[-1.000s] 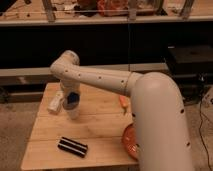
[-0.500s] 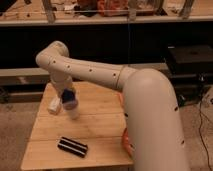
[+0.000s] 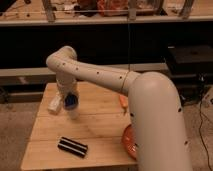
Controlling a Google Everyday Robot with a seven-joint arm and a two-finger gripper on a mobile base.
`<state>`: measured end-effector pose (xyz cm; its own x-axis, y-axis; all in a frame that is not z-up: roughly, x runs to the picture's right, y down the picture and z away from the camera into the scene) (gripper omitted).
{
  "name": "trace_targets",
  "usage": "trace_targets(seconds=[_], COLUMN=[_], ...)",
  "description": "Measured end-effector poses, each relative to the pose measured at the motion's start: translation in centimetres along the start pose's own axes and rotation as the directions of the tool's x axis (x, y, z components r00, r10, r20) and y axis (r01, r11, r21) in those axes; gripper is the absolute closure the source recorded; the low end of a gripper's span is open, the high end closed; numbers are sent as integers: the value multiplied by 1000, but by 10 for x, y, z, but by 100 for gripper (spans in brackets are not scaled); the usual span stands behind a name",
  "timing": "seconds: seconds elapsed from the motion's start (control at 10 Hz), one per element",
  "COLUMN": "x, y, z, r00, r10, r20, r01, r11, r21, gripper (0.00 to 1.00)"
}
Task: Place the white sponge in the ceramic cup
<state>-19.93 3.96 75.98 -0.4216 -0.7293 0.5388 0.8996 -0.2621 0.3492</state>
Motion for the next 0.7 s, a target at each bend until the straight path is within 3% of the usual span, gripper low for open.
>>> trace_targets(seconds=[0.4,0.6,0.7], x=[1,3,4], y=[2,2,2], z=[6,9,9], r00=[1000,1000,1000], r10=[-1,3,3], r20=[23,25,25], r01=[1,-4,-4], r11=[1000,1000,1000], r21=[0,10,24], gripper=[36,21,20])
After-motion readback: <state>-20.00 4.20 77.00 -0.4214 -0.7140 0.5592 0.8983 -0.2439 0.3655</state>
